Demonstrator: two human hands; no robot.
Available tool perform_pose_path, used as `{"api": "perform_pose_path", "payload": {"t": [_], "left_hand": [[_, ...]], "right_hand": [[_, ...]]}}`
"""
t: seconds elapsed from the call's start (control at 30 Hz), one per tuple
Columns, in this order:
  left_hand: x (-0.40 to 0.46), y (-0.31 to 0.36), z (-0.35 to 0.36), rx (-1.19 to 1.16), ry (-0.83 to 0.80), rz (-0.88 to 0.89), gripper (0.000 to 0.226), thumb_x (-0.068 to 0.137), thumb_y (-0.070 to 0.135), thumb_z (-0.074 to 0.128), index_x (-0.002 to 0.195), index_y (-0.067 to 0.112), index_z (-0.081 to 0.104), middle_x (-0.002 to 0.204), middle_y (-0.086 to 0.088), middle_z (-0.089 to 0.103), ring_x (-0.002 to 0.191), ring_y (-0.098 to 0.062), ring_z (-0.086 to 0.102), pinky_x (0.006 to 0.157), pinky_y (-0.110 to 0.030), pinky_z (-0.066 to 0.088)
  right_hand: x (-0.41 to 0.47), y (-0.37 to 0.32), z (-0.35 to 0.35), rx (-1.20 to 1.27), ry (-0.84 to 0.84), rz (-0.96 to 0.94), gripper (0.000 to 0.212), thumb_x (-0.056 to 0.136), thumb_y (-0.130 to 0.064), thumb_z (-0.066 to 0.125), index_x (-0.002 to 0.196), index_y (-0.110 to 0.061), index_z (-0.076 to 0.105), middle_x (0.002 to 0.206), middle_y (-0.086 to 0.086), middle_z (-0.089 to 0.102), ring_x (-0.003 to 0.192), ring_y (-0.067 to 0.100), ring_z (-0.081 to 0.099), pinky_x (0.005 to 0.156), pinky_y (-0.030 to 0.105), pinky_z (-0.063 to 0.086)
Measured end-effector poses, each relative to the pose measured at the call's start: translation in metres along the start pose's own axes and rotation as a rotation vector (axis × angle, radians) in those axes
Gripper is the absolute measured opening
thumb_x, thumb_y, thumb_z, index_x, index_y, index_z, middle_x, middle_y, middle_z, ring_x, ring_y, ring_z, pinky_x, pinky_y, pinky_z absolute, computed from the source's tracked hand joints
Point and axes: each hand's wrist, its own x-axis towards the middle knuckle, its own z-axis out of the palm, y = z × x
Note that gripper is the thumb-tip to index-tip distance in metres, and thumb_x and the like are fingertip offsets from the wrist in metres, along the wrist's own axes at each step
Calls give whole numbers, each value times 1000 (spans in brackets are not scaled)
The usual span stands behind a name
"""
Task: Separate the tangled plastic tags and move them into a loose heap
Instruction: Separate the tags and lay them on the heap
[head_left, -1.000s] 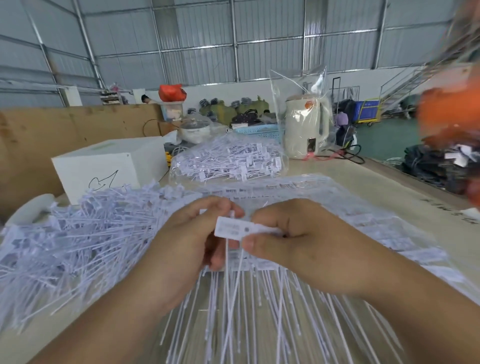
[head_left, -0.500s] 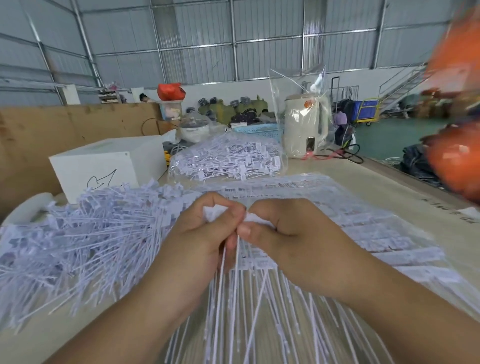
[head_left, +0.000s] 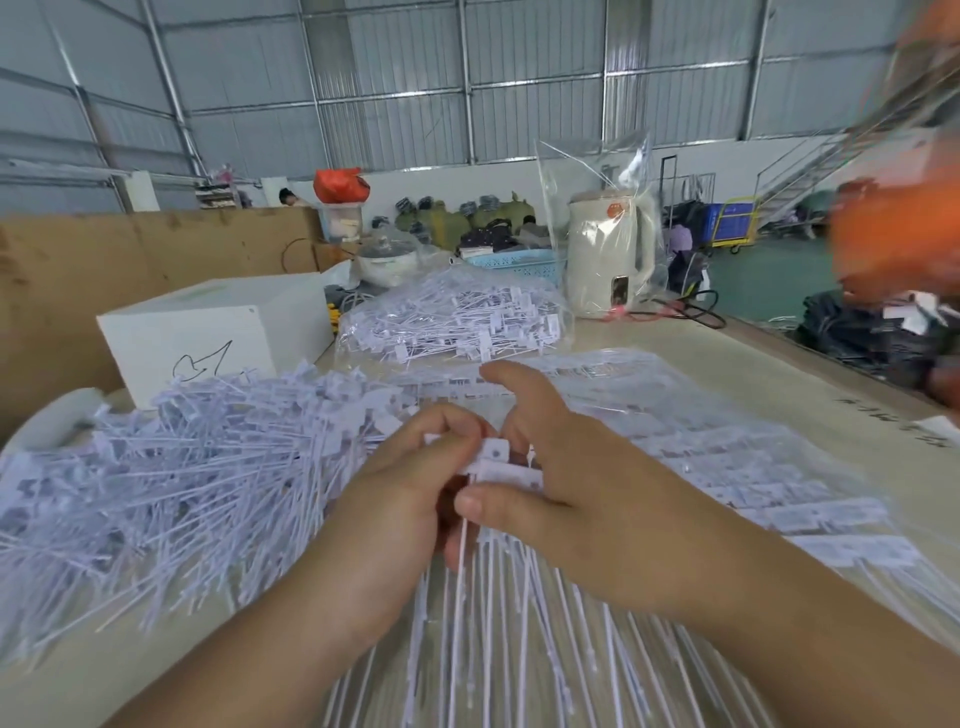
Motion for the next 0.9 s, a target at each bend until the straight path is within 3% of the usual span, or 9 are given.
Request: {"api": "perform_pose_path", "payload": {"t": [0.1, 0.2, 0.33, 0.4, 0.53, 0.67, 0.77, 0.83, 0.9], "left_hand": [[0, 0, -2, 52, -32, 7, 16, 80, 31, 66, 72, 18, 61, 57, -8, 50, 37, -15, 38, 36, -17, 31], [1, -4, -4, 231, -36, 76, 20, 83, 38, 50, 78, 24, 64, 52, 2, 54, 38, -16, 44, 39, -22, 35], [-1, -5, -2, 304, -94, 74, 24, 86, 44, 43, 89, 36, 66, 52, -6, 50, 41, -20, 47, 43, -25, 37], [-1, -1, -3, 272, -141, 29, 20, 82, 42, 49, 90, 36, 66, 55, -15, 49, 43, -23, 47, 46, -25, 38], [-1, 2, -7, 150, -255, -67, 23, 75, 37, 62, 92, 23, 69, 66, -22, 48, 44, -22, 41, 46, -24, 35], [1, 6, -6, 38, -167, -32, 14, 69, 16, 75, 81, 20, 71, 59, -13, 46, 37, -15, 38, 39, -18, 33], [4, 10, -11, -22, -51, 13, 17, 63, 30, 68, 78, 23, 73, 56, -14, 45, 34, -16, 36, 38, -16, 30], [4, 12, -14, -45, -46, 16, 18, 63, 30, 71, 80, 23, 73, 58, -19, 53, 36, -16, 36, 38, -16, 30], [3, 13, -13, -33, -82, 28, 13, 66, 26, 78, 79, 26, 73, 59, -18, 62, 36, -14, 39, 37, -15, 31]], "right_hand": [[-1, 2, 2, 1, -21, 24, 76, 89, -55, 57, 138, -61, 0, 118, -19, 49, 103, -5, 48, 80, 13, 38], [1, 4, 5, -48, -21, 10, 76, 92, -52, 56, 143, -55, -1, 138, -17, 42, 114, -3, 44, 82, 8, 35], [3, 7, 7, -82, 8, 10, 75, 94, -47, 54, 148, -47, 1, 150, -17, 32, 120, -10, 32, 84, 0, 33], [3, 6, 7, -75, 29, 7, 76, 92, -47, 55, 148, -46, 4, 144, -19, 34, 113, -14, 36, 85, 3, 37], [0, 1, 8, -119, 38, -71, 63, 93, -47, 55, 145, -45, 18, 121, -25, 37, 101, 0, 54, 83, 28, 51], [-1, -2, -1, -70, 8, -79, 32, 89, -59, 50, 115, -42, 46, 96, -18, 58, 80, 3, 59, 70, 33, 51], [0, 2, -12, -91, -23, -5, 49, 85, -70, 46, 87, -22, 56, 56, -12, 50, 47, 6, 44, 50, 31, 37], [1, 3, -17, -43, -17, 11, 59, 82, -70, 48, 75, -11, 55, 47, -9, 37, 43, 7, 31, 48, 27, 28], [2, 3, -19, -11, -14, -1, 55, 85, -62, 52, 74, -8, 58, 44, -10, 35, 41, 7, 30, 46, 23, 26]]}}
